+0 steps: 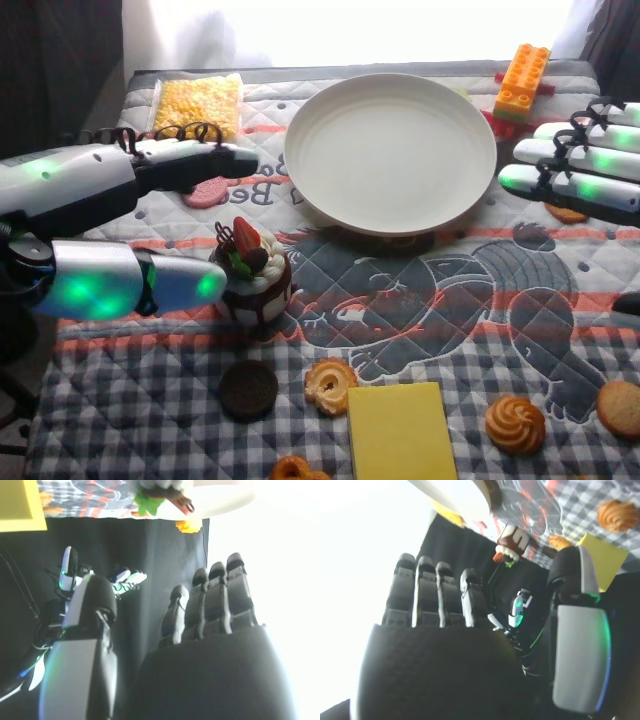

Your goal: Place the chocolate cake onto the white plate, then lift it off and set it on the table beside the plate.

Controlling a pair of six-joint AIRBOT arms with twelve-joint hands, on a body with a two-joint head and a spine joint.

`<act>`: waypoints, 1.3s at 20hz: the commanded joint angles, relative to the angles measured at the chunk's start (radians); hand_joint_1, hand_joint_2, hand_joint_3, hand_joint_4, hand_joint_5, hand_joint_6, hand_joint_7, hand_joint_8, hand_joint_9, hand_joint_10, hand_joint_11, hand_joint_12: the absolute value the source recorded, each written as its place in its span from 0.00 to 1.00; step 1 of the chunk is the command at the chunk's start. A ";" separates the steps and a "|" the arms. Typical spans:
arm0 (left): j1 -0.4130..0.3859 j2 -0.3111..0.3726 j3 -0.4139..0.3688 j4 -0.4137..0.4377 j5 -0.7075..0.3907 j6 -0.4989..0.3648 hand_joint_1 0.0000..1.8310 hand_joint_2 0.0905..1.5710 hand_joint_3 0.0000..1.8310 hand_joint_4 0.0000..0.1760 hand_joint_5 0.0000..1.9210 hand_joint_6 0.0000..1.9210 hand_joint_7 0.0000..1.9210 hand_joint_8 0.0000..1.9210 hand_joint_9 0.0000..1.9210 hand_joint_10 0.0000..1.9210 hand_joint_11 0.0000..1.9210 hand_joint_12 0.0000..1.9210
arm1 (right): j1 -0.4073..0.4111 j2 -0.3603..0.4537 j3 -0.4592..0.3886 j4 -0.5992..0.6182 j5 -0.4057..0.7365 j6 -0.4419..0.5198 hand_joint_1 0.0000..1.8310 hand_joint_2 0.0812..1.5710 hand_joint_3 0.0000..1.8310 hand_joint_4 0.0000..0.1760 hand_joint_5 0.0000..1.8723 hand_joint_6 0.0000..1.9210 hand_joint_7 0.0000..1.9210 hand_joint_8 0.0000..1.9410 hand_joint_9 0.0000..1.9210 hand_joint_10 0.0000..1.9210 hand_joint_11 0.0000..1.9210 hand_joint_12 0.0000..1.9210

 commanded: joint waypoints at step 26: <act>-0.045 -0.262 0.197 -0.006 0.188 -0.001 0.55 0.60 0.02 0.71 0.09 0.02 0.10 0.03 0.10 0.07 0.00 0.65 | -0.030 -0.028 0.024 0.061 0.114 -0.001 0.37 0.75 0.00 0.00 0.00 0.00 0.00 0.00 0.01 0.01 0.00 0.23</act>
